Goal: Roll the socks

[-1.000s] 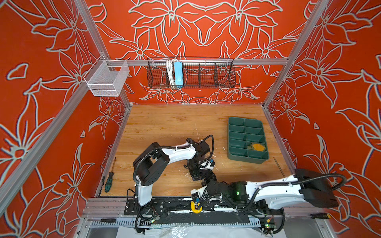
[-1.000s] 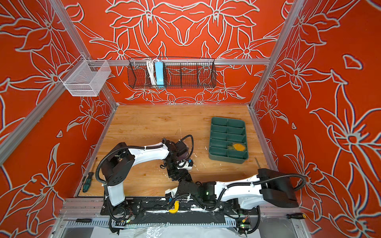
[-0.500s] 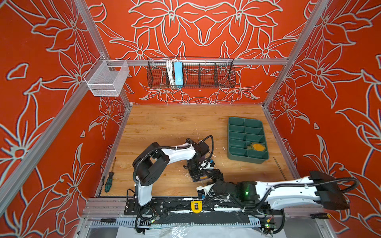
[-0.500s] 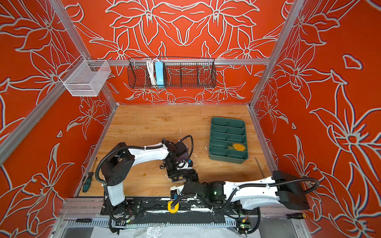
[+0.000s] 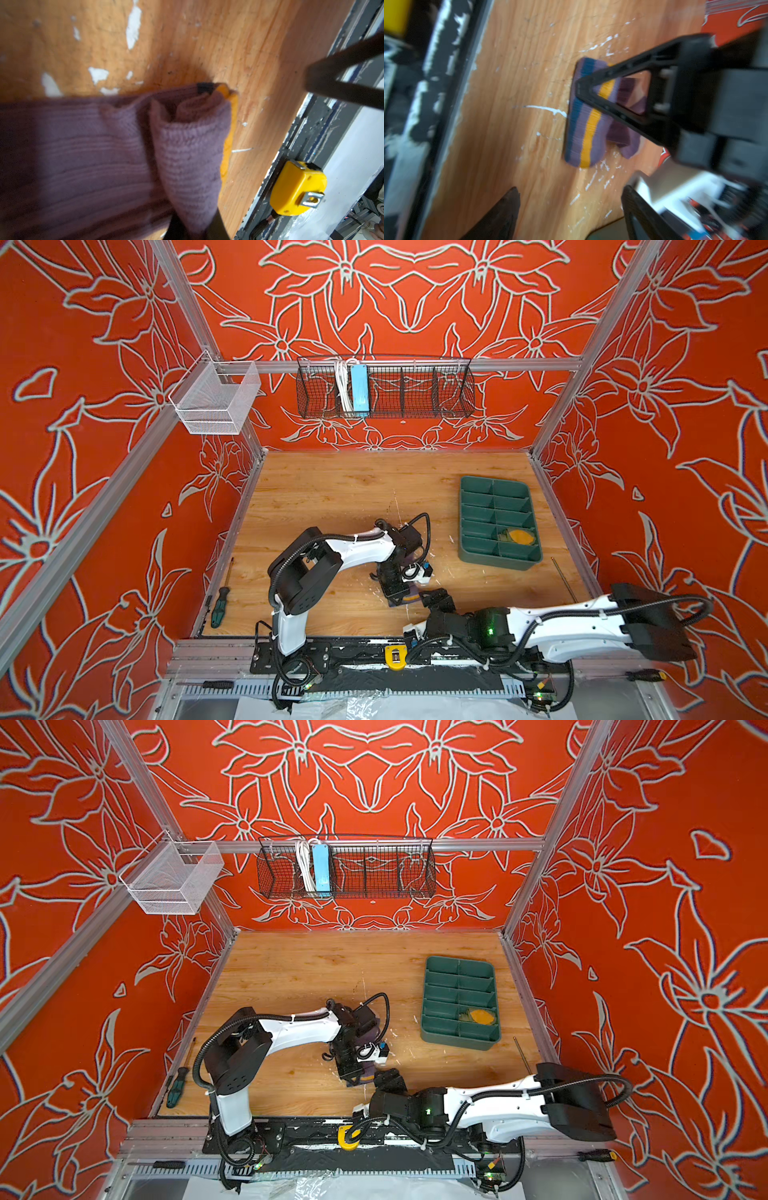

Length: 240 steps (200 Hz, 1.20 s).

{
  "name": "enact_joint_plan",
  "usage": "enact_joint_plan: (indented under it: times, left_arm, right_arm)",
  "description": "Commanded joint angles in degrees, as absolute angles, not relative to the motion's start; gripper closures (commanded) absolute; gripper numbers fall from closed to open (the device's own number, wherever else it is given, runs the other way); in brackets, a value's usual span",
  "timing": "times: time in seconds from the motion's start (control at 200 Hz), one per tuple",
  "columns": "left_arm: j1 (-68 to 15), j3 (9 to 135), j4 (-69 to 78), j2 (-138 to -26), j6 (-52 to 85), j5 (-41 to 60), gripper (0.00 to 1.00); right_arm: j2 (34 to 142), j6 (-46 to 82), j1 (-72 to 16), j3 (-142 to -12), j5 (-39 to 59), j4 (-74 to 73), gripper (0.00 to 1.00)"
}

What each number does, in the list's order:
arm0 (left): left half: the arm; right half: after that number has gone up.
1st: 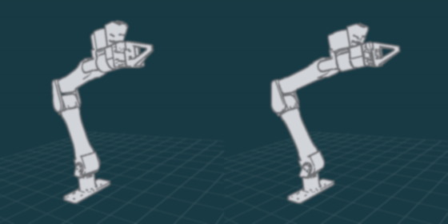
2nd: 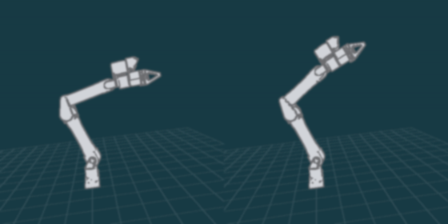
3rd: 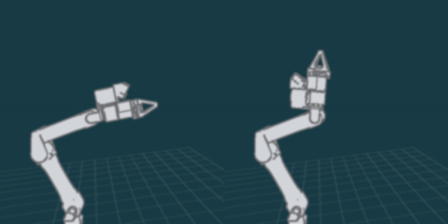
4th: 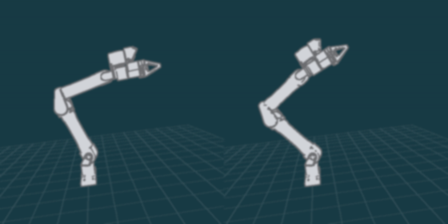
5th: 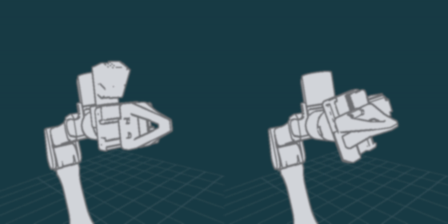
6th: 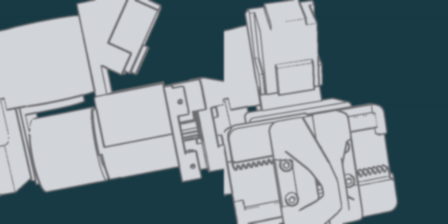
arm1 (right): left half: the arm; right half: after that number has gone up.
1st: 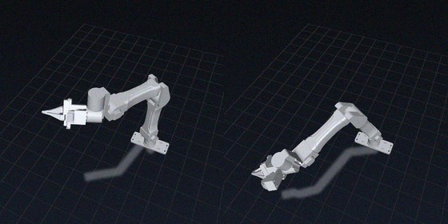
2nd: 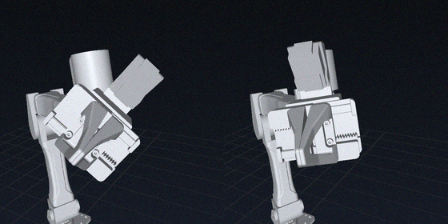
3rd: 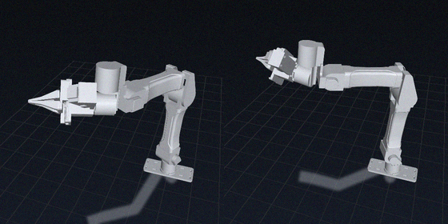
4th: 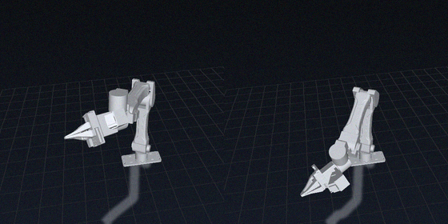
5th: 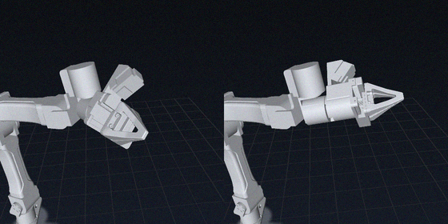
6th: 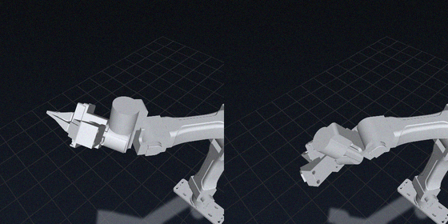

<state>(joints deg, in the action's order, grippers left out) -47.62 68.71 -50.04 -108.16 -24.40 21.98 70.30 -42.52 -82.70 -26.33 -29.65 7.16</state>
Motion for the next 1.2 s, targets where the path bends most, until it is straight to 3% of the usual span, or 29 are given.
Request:
enact_joint_plan:
  times: [0.0,0.235,0.335,0.816,0.996,1.196]
  left_arm:
    - [-48.0,66.6,-51.3,-110.1,-25.0,19.9,1.00]
    - [-47.9,66.8,-51.0,-110.3,-25.2,20.8,1.00]
    - [-47.9,66.8,-50.7,-110.1,-25.3,20.7,1.00]
    - [-47.4,67.1,-47.9,-107.7,-24.5,17.8,1.00]
    - [-47.3,65.6,-42.1,-102.0,-24.5,11.8,0.58]
    - [-47.1,58.2,-25.6,-88.8,-30.1,-3.8,0.37]
  right_arm:
    - [74.9,-42.8,-80.1,-25.8,-30.1,-2.6,0.21]
    - [84.0,-42.2,-77.6,-27.3,-30.7,-10.0,0.24]
    - [86.5,-41.6,-77.6,-27.4,-30.1,-10.0,0.31]
    - [91.1,-39.0,-77.8,-29.2,-28.2,-3.6,0.98]
    - [89.4,-35.5,-77.4,-32.1,-22.8,6.1,1.00]
    - [90.6,-31.9,-74.4,-35.7,-17.6,13.7,1.00]
